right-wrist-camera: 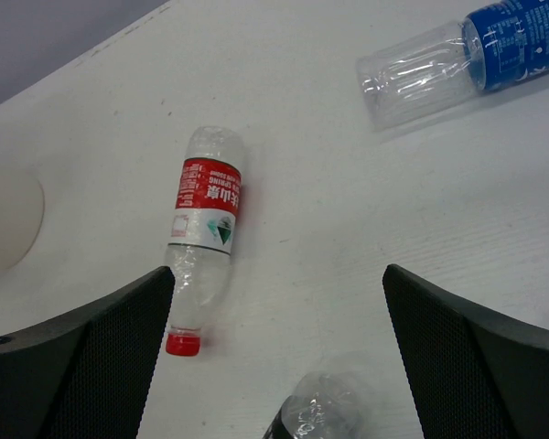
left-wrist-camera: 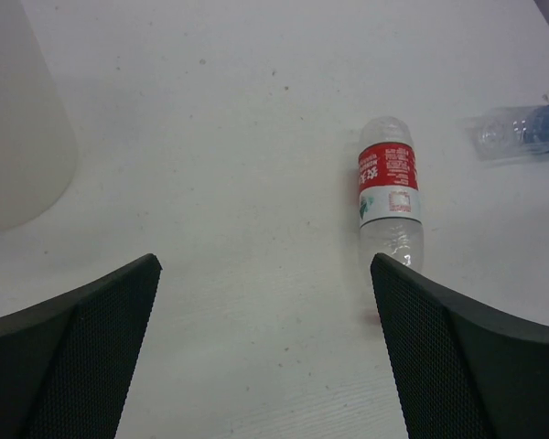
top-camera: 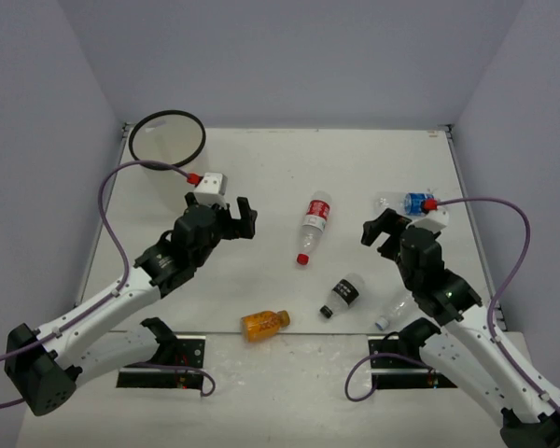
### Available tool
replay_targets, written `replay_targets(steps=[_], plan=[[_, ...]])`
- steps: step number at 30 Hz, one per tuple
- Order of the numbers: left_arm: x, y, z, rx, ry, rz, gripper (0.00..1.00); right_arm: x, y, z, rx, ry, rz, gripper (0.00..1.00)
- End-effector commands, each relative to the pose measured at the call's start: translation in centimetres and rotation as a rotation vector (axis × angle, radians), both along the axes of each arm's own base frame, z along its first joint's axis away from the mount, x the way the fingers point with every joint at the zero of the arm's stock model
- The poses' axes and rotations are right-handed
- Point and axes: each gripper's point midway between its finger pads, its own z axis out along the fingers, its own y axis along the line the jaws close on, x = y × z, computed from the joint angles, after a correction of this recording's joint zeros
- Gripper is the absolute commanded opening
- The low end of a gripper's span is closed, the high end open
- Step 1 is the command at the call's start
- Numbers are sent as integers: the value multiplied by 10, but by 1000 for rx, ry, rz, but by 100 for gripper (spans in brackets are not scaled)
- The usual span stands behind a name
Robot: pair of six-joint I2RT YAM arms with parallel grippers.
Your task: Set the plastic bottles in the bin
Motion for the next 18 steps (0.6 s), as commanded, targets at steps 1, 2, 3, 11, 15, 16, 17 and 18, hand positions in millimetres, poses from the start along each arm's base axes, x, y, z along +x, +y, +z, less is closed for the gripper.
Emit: replay_targets(steps=[1,2,3,11,15,16,17,18], plan=[[3,-2,25,-31,-71,-11,100,1,-7,27,41,-68,-46,99],[3,-2,24,-28,-68,-11,100,0,-7,27,41,-68,-47,99],[3,-2,23,-23,-64,-11,100,0,-8,27,42,-68,-46,99],[-6,-49,5,-46,60,-224,100,2,-10,17,32,-43,-72,99],[-22,-57,-29,-12,195,-290,100,2,-9,13,32,-31,-70,99],[-32,-58,-45,-7,257,-323,100,2,-7,13,35,-29,-67,99],[-39,-60,-52,-10,285,-348,100,3,-7,12,38,-28,-66,99],[-47,-62,-60,-19,314,-378,100,3,-6,12,38,-29,-63,99]])
